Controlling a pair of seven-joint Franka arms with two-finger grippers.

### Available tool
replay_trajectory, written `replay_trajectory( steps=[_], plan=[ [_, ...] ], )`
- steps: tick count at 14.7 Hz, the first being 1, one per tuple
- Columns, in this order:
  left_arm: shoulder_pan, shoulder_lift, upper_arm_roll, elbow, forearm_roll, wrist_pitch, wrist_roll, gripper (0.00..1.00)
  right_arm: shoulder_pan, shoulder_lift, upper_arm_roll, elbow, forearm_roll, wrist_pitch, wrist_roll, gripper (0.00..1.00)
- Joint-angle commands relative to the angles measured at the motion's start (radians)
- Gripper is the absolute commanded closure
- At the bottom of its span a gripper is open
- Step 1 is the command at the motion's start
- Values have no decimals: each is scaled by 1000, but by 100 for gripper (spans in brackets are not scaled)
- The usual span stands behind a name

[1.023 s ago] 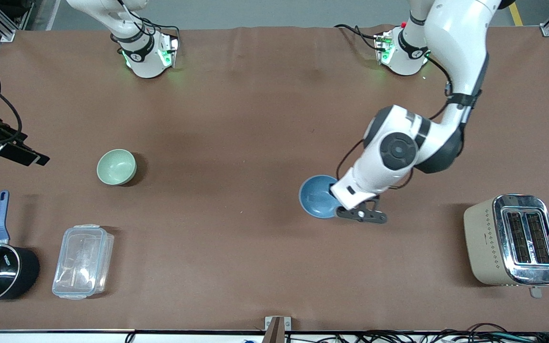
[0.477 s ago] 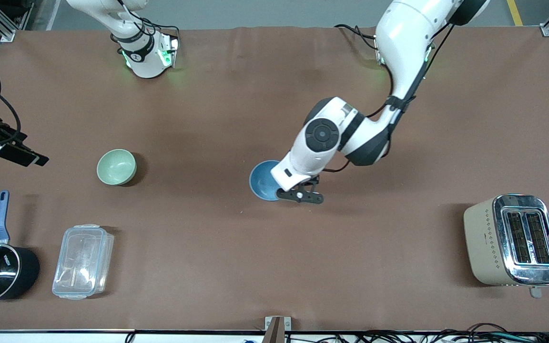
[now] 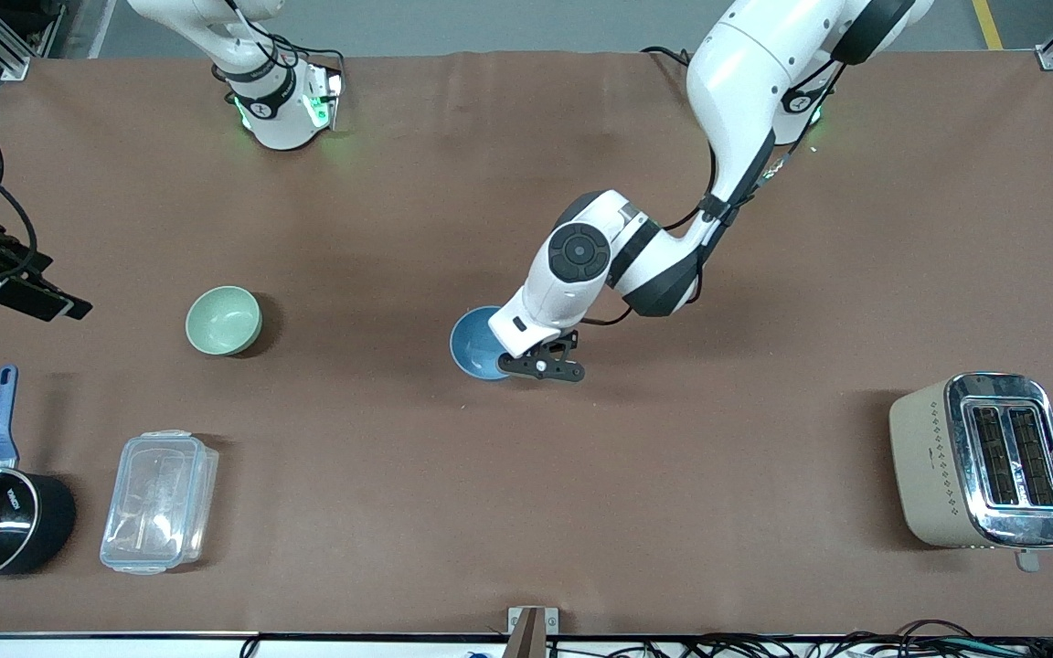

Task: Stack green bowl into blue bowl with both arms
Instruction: 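Slide the blue bowl with the left gripper toward the table center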

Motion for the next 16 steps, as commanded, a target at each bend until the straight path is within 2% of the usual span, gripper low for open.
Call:
replay_trajectory(
  steps=[1,11,16],
  plan=[
    [-23,17,8,30,-21,4,-24,100,-5,5,2,9,13,1,17,0],
    [-31,52,8,26,-37,18,-29,100,-4,10,2,11,11,1,26,0],
    [19,52,11,23,-32,-7,-22,100,8,14,2,28,-16,7,-81,0]
  ],
)
